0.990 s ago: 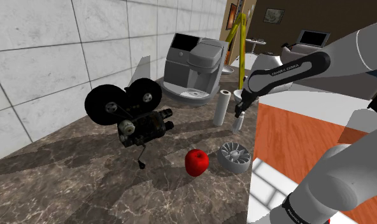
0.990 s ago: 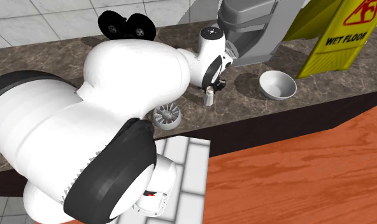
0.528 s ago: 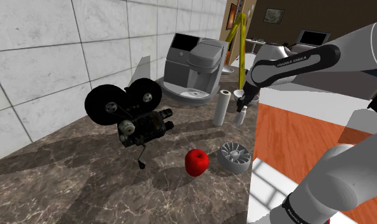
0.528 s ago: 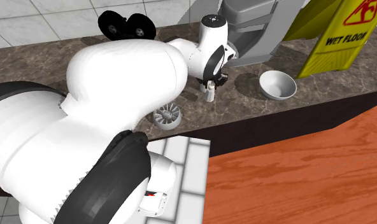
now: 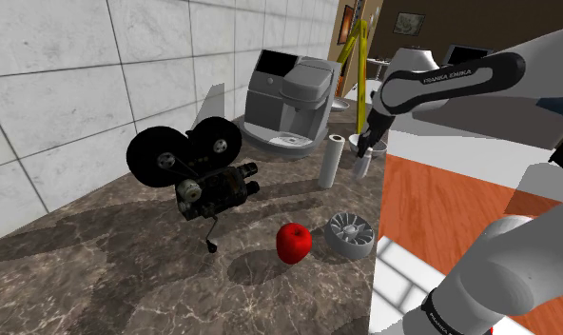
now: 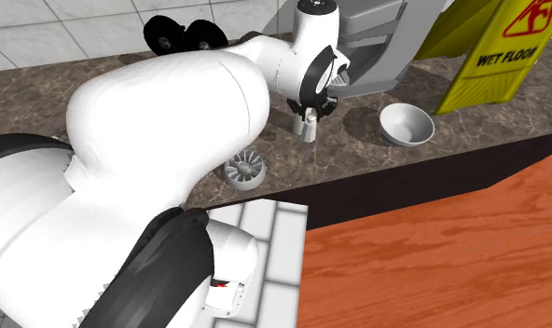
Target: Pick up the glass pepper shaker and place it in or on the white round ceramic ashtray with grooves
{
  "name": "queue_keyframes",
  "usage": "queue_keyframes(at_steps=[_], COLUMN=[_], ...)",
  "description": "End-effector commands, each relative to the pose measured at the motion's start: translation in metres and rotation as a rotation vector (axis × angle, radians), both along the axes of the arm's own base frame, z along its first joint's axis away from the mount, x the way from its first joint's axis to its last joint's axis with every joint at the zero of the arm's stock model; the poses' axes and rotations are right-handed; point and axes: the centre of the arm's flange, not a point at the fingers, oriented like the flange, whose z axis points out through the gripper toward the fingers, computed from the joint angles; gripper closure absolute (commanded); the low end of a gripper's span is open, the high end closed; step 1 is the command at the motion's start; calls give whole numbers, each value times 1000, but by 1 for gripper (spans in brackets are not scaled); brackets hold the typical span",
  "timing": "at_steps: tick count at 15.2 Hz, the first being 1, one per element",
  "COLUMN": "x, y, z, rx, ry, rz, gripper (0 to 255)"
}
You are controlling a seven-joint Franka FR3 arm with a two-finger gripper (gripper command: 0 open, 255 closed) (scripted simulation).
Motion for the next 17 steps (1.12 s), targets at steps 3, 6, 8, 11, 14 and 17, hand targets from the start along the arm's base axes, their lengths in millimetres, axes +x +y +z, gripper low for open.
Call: queue_keyframes(at_steps=[3, 6, 8, 11, 14, 17], x=[-1, -19, -32, -50, -69, -88], y=[1, 35, 58, 92, 127, 161], z=[16, 23, 27, 33, 40, 46], rx=[0, 0, 0, 0, 0, 0], ry=[0, 0, 0, 0, 0, 0], rz=[0, 0, 0, 0, 0, 0], gripper=[255, 255, 255, 255, 255, 255])
